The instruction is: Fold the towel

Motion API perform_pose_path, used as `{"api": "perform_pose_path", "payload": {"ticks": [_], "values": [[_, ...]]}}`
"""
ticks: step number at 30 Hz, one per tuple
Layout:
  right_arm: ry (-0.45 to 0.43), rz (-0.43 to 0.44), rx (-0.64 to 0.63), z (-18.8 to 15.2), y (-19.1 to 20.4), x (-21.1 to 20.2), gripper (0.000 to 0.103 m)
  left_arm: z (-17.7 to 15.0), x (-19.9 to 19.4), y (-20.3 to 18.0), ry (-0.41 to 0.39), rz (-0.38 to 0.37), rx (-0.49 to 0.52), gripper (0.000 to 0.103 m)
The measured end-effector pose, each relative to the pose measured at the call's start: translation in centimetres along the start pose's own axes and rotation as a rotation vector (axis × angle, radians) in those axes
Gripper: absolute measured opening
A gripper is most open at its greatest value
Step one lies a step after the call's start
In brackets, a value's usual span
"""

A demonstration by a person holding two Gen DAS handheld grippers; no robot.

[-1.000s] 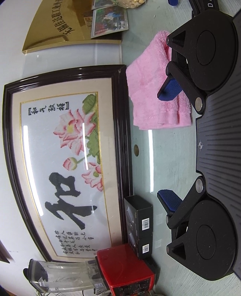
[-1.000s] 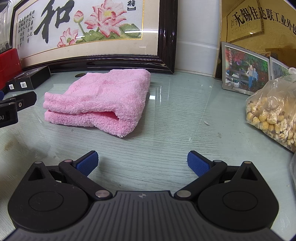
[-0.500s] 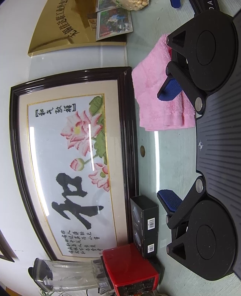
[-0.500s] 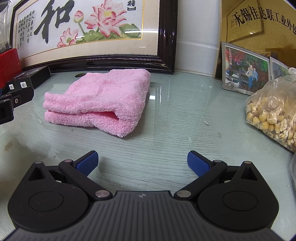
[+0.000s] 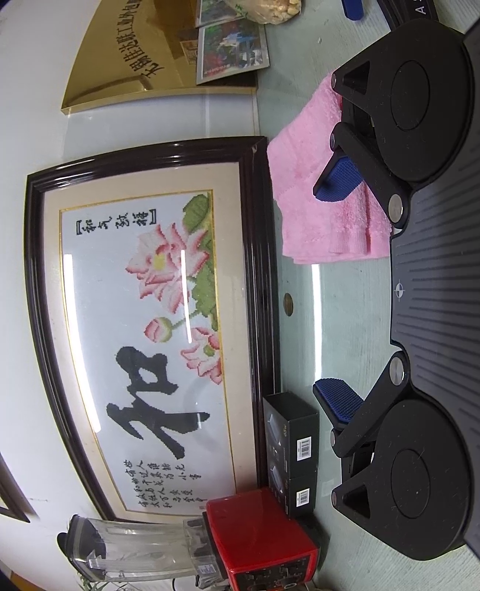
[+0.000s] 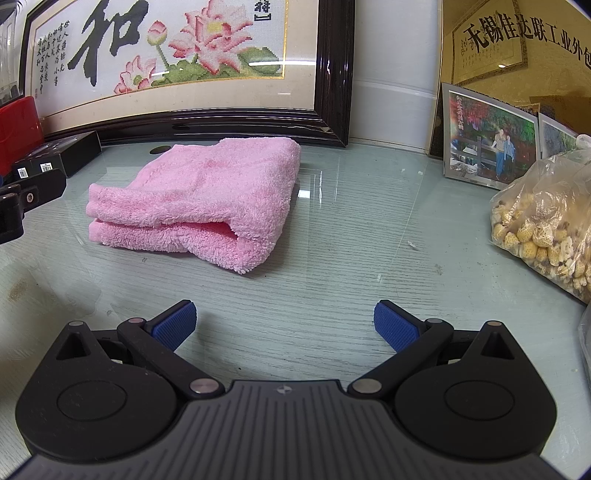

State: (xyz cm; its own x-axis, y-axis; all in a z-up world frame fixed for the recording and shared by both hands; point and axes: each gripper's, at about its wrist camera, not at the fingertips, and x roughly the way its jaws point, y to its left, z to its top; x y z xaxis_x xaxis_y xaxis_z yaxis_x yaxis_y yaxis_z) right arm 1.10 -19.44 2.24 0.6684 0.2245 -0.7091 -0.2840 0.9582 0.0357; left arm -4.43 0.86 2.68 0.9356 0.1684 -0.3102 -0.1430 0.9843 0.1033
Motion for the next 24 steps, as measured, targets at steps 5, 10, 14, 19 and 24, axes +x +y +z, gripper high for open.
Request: {"api": "perform_pose_path", "payload": {"ticks": [5, 10, 14, 19, 24], "values": [[0.0, 0.0, 0.0, 0.0, 0.0, 0.0, 0.103, 0.0, 0.0, 0.1, -0.005, 0.001, -0.003, 0.103], [0.0, 0.0, 0.0, 0.0, 0.0, 0.0, 0.103, 0.1, 0.1, 0.7, -0.015, 0.016, 0.004, 0.103], [0.0, 0.0, 0.0, 0.0, 0.0, 0.0, 0.103, 0.1, 0.9, 2.2, 0.0, 0.04, 0.007, 0.103], [0.0, 0.0, 0.0, 0.0, 0.0, 0.0, 0.103, 0.1, 2.5, 5.4, 0.041, 0.1, -0.026, 0.103], [0.0, 0.0, 0.0, 0.0, 0.0, 0.0, 0.103, 0.0, 4.4, 8.5, 0.127, 0.128, -0.067, 0.103]]}}
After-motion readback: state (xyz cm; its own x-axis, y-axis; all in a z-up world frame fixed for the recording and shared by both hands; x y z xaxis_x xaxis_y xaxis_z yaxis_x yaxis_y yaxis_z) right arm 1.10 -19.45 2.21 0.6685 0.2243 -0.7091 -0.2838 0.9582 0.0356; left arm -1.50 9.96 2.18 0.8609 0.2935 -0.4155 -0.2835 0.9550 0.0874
